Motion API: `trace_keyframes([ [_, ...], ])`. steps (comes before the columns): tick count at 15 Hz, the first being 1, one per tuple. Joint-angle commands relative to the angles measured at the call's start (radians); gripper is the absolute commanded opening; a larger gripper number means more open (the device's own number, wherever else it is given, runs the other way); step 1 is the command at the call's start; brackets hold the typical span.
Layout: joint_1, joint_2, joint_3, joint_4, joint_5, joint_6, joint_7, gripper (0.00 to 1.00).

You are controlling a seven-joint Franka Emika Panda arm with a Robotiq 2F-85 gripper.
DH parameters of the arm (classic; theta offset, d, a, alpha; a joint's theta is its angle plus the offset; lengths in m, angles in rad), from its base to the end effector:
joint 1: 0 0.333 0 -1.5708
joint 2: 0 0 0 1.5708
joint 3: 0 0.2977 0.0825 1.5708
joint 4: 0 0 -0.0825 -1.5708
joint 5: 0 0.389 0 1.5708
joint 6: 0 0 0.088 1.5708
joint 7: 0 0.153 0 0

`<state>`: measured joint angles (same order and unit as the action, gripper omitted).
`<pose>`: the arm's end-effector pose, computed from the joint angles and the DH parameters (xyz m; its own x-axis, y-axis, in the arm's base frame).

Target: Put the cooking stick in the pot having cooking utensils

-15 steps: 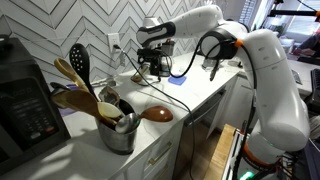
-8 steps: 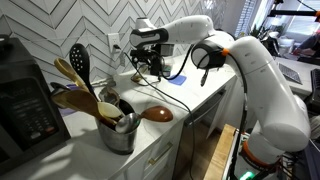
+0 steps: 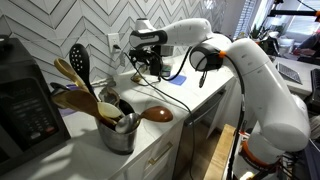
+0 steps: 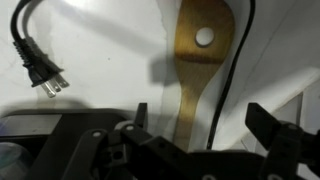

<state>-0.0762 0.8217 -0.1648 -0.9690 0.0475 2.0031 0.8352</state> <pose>0.7772 -0.1422 0.3448 0.4978 -0.8437 0.2010 -0.8439 -0.5246 -0.1119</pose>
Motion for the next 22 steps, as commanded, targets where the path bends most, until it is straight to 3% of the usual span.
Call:
trace_keyframes([
  [1,-0.001,0.052,-0.007,0.01,0.004,0.094,0.045,1.0],
  [4,0.002,0.079,-0.013,0.015,-0.004,0.12,0.063,0.98],
  [5,0.002,0.086,-0.014,0.021,-0.004,0.122,0.069,0.9],
  [8,0.001,0.092,-0.015,0.023,-0.005,0.098,0.076,0.76],
  [14,0.0,0.109,-0.02,0.018,-0.005,0.114,0.069,0.92],
  [17,0.0,0.13,-0.021,0.045,-0.019,0.061,0.07,0.81],
  [19,0.0,0.143,-0.021,0.062,-0.027,0.04,0.065,0.57],
  [20,0.001,0.142,-0.021,0.068,-0.03,0.029,0.065,0.55],
  [22,0.002,0.131,-0.018,0.078,-0.035,-0.02,0.06,0.41],
])
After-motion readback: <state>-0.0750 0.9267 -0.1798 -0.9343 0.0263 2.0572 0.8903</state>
